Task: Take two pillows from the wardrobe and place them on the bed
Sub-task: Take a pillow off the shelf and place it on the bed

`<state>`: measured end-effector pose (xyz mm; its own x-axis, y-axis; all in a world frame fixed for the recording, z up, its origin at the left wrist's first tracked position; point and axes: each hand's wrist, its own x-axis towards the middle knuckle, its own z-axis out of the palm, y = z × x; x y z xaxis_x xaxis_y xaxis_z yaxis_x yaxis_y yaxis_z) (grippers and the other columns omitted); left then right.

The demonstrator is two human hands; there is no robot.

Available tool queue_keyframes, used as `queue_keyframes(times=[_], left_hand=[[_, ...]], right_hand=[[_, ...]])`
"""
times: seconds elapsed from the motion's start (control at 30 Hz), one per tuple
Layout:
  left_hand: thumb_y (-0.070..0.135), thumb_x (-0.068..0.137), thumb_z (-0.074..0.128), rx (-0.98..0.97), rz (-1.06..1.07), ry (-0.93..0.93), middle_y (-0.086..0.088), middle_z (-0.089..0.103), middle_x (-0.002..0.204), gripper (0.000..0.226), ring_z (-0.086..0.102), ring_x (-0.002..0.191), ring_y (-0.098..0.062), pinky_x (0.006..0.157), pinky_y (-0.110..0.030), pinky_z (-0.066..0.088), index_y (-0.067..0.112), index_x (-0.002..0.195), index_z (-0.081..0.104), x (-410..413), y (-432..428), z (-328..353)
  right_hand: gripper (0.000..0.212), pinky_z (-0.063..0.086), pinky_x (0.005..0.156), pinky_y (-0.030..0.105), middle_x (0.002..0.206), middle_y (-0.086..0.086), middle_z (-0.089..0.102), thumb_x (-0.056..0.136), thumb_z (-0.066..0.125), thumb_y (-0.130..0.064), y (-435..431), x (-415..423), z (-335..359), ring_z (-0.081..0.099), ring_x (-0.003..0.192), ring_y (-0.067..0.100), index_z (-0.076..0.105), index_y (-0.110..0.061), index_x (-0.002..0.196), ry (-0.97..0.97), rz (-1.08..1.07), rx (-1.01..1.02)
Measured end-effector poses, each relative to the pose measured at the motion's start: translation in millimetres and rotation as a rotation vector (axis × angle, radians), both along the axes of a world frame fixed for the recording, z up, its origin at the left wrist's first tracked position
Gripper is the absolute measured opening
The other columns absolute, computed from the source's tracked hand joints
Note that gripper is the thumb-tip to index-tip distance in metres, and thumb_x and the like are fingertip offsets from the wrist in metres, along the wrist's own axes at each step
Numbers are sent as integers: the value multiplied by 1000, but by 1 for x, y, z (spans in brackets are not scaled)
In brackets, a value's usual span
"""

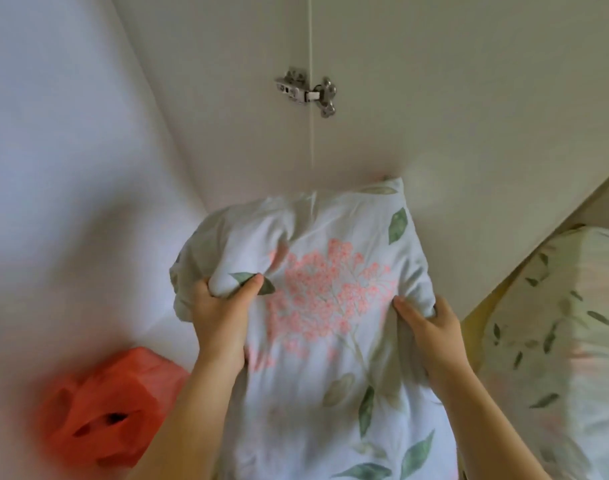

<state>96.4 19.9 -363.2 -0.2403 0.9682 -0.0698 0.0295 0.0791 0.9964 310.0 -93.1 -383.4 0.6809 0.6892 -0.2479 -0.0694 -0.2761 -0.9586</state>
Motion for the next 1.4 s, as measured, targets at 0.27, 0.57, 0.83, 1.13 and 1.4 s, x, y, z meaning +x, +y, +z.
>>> queue_keyframes(times=[0.27,0.57,0.83,1.13,1.4], left_hand=[[25,64,79,-72,-352,26,5,60,93,39,59,83,-10,62,-22,43,31,89,51,99,-44,-16],[20,62,80,-106,-691,57,11,63,85,42,61,75,-3,58,-18,43,19,96,55,231,-150,-27],[21,61,82,-91,-894,46,9,62,84,36,62,78,-10,61,-25,47,29,81,52,329,-236,-17],[23,62,81,-69,-1082,28,2,66,86,35,66,79,-18,69,-34,55,26,84,54,423,-282,5],[21,63,81,-66,-1212,0,2,66,83,33,66,78,-18,69,-35,56,27,79,53,526,-281,8]], right_hand=[[14,45,62,30,85,-5,64,78,68,-34,-110,45,-16,60,78,13,55,-28,80,10,-377,-46],[22,45,72,35,87,-9,60,80,66,-30,-257,103,-31,57,78,10,52,-24,97,44,-754,-91],[28,47,78,39,93,0,61,80,66,-26,-352,155,-25,59,83,19,52,-19,103,40,-975,-54],[23,42,61,29,86,-5,58,81,64,-26,-401,214,-9,55,77,10,51,-19,98,14,-1136,6],[20,43,73,36,83,-6,58,81,64,-26,-397,284,-8,55,77,10,51,-21,95,-5,-1275,1]])
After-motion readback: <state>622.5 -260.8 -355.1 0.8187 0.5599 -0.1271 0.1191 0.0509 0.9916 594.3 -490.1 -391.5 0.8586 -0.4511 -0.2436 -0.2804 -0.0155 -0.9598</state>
